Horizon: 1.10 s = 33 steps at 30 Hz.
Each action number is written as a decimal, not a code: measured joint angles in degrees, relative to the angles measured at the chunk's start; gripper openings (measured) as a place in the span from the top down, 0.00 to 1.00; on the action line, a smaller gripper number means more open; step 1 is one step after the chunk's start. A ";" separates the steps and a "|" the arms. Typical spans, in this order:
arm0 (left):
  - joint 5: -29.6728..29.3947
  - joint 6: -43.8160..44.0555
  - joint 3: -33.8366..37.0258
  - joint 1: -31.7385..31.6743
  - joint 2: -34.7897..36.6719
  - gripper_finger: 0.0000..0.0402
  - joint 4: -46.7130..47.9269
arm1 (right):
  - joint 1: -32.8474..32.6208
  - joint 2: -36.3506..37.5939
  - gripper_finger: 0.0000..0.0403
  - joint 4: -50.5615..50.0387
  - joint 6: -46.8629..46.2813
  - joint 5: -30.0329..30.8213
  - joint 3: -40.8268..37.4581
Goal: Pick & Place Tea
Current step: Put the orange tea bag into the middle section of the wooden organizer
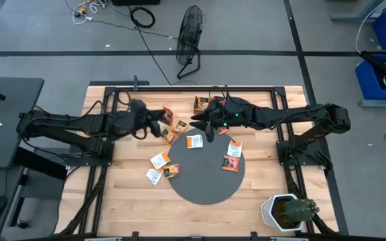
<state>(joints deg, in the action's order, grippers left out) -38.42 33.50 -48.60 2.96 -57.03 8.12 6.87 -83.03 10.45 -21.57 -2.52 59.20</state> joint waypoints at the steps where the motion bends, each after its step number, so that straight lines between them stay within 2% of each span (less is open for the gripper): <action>1: -0.40 0.00 0.00 -0.40 0.02 1.00 -1.15 | 0.02 -0.16 0.61 0.50 -1.10 0.10 0.00; 9: -0.39 2.07 0.00 -3.81 0.02 1.00 -10.32 | -0.85 -1.30 0.61 3.63 -3.63 0.08 0.03; 15: 1.21 0.42 0.03 -6.64 0.02 1.00 -17.00 | -1.11 -1.30 0.61 3.68 -15.31 0.10 0.03; 21: 3.97 0.52 4.00 -8.57 0.09 1.00 -27.79 | -1.21 -1.30 0.61 4.27 -15.46 0.00 0.04; 25: 5.14 4.02 7.41 -9.95 0.04 1.00 -37.88 | -1.79 -1.30 0.61 4.66 -11.39 2.88 0.04; 30: 5.08 7.36 9.03 -11.41 0.00 1.00 -42.20 | -3.14 -1.30 0.61 11.60 0.59 7.45 0.04; 33: 5.43 7.89 9.03 -11.56 0.00 1.00 -44.72 | -3.64 -1.44 0.61 15.30 4.72 10.63 0.04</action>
<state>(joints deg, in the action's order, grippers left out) -32.99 41.39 -39.57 -8.60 -57.04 -36.61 3.23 -84.47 25.76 -16.85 8.11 59.24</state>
